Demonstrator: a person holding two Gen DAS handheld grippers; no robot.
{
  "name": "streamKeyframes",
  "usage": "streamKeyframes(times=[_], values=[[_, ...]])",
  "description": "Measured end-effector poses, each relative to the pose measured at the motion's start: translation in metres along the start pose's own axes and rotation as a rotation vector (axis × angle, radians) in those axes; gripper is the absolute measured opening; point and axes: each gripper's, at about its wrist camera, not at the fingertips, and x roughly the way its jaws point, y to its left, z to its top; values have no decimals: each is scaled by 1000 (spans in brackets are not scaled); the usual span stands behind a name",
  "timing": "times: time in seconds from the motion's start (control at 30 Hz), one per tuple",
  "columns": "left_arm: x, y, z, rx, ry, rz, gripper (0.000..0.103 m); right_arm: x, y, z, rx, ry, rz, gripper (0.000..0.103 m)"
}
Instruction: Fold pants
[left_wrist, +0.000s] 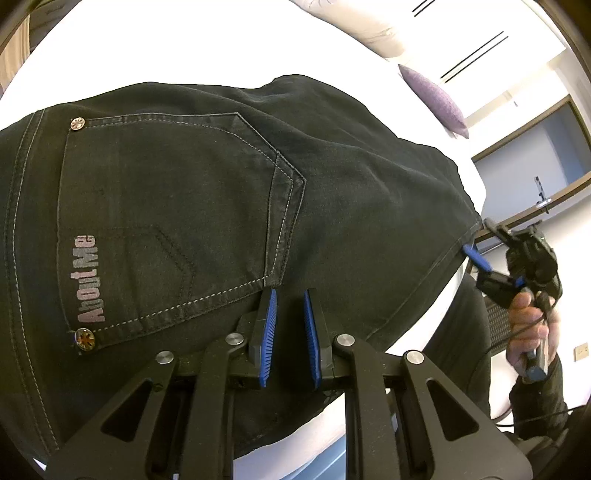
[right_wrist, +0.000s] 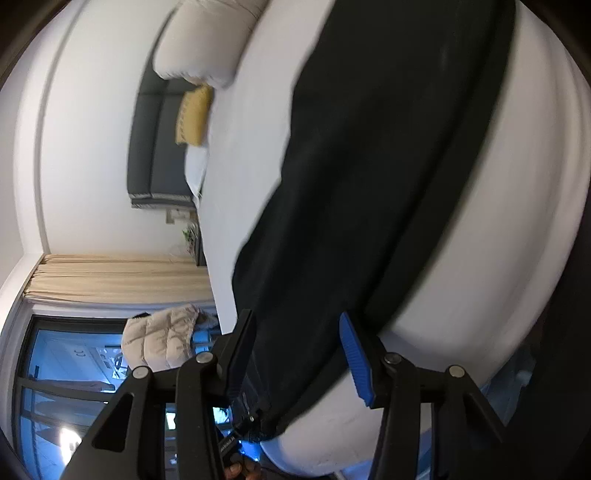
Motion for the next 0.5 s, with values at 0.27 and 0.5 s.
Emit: streamKeyframes(times=[0.27, 0.5], values=[[0, -1, -1, -1, -1, 1, 15, 17, -6, -13, 53, 60, -12, 47], [-1, 0, 0, -4, -3, 0, 15, 35, -7, -16, 76, 84, 8, 47]])
